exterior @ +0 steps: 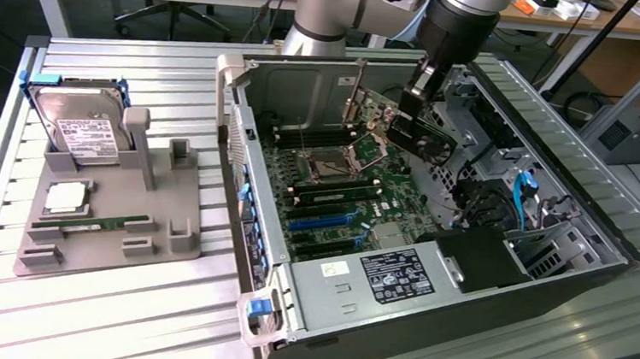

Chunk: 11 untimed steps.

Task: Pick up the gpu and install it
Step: 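Insert the gpu into the slot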

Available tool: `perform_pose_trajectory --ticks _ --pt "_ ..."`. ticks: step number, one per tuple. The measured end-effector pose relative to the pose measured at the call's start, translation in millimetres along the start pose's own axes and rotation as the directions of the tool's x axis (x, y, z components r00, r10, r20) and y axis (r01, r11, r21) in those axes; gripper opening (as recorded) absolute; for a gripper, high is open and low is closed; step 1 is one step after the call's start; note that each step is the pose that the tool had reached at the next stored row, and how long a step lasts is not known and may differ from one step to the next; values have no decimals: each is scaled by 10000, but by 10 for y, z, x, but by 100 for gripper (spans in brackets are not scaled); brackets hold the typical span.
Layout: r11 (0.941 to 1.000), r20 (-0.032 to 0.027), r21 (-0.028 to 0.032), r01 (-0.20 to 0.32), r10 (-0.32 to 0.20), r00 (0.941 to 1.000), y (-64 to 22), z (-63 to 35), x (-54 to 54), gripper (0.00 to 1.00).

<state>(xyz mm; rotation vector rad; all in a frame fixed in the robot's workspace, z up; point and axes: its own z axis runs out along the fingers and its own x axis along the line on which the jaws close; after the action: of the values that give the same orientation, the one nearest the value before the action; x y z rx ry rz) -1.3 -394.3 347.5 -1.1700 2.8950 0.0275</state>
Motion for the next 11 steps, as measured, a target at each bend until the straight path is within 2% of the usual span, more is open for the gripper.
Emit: perform_pose_trajectory --ticks 11 --pt "9997 -2 -6 231 -231 9997 0 0 0 27"
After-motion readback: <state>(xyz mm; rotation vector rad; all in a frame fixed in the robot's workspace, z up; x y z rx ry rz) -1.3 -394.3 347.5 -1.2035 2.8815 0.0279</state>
